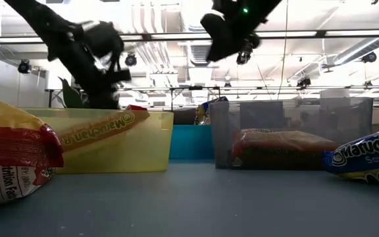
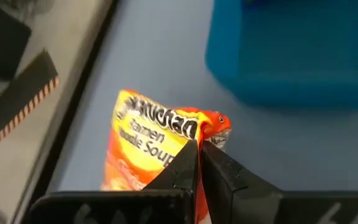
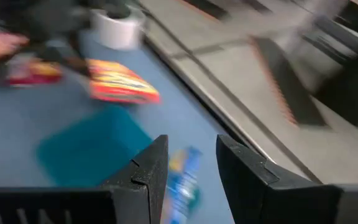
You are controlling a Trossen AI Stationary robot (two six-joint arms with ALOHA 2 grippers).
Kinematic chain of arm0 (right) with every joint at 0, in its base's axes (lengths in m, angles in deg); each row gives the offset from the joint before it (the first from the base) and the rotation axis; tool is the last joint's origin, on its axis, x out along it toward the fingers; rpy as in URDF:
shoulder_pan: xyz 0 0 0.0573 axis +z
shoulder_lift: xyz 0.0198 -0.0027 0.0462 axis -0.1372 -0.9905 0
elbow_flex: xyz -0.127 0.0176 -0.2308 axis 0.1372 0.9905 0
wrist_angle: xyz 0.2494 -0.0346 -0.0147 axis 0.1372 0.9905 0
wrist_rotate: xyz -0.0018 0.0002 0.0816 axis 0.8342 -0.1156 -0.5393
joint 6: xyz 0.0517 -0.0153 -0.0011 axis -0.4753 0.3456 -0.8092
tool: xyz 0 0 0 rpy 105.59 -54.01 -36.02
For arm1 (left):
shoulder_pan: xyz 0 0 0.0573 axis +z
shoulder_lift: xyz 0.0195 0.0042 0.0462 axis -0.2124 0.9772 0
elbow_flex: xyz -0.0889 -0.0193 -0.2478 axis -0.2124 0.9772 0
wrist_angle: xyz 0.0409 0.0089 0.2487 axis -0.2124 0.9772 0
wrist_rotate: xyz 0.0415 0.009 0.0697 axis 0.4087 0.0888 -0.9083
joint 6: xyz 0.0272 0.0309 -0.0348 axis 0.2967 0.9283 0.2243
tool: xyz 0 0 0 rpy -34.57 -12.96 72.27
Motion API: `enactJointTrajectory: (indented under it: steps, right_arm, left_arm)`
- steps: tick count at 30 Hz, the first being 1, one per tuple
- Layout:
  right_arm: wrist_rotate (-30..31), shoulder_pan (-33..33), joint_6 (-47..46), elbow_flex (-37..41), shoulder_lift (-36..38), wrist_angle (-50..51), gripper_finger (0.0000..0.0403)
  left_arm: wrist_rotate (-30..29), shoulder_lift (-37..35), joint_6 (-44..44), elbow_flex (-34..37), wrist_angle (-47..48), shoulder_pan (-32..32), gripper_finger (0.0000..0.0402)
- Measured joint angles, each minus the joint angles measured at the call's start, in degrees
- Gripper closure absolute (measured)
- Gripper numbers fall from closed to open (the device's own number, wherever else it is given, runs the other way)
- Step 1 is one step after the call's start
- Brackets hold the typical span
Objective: Sort Maruchan noodles
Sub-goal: Put the orange noodle pack into the black bin
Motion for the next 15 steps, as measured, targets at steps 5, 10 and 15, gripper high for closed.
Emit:
enactJointTrajectory:
  steps: [5,10,15]
  right_arm:
    - [-10.1,0.0,9.5,0.0,-2.9,-13.8,0.0277]
    - [-14.4,-0.5,15.9,-0.1,-6.8,-20.9,0.0277]
    - [-18.3,-2.1,20.4,-2.7,-12.0,-21.6,0.0277]
  left_arm:
    - [2.3,-7.0,-1.5,0.0,-0.3,-0.1,0.0401]
    - [4.5,-11.2,-3.0,0.1,-0.1,-0.2,0.0401]
    - [5.5,-12.1,-3.6,0.2,0.1,-0.5,0.0401]
